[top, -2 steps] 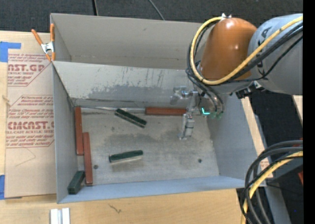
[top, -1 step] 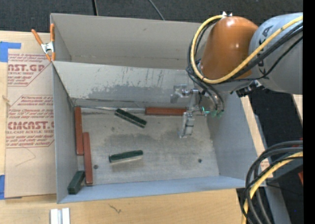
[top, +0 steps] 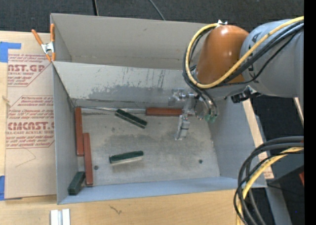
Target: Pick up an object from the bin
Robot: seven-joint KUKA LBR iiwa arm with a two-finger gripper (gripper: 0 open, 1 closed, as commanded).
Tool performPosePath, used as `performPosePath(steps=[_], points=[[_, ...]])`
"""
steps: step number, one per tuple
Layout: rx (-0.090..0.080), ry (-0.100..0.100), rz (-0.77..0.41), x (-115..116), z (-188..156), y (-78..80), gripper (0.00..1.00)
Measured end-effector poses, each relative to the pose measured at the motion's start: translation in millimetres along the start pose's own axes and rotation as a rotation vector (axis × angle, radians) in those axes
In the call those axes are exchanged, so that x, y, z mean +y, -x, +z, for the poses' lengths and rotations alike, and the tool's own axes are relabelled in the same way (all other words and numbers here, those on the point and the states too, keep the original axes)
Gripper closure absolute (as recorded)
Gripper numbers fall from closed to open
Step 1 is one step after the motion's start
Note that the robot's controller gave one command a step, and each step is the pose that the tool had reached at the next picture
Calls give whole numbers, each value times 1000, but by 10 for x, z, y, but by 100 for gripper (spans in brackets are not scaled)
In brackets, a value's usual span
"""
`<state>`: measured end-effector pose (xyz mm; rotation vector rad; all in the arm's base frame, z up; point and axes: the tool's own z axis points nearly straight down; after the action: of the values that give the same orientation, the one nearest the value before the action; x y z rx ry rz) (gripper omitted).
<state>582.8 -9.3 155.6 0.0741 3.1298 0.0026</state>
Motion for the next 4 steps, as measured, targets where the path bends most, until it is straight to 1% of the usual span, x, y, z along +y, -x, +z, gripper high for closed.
performPosePath(steps=[1, 2, 3, 4], points=[[6, -2, 19, 188, 691, -114, 0], [15, -3, 145, 763, 726, -193, 0], [9, -1, 53, 948, 443, -193, 0], [7, -2, 58, 961, 417, -174, 0]])
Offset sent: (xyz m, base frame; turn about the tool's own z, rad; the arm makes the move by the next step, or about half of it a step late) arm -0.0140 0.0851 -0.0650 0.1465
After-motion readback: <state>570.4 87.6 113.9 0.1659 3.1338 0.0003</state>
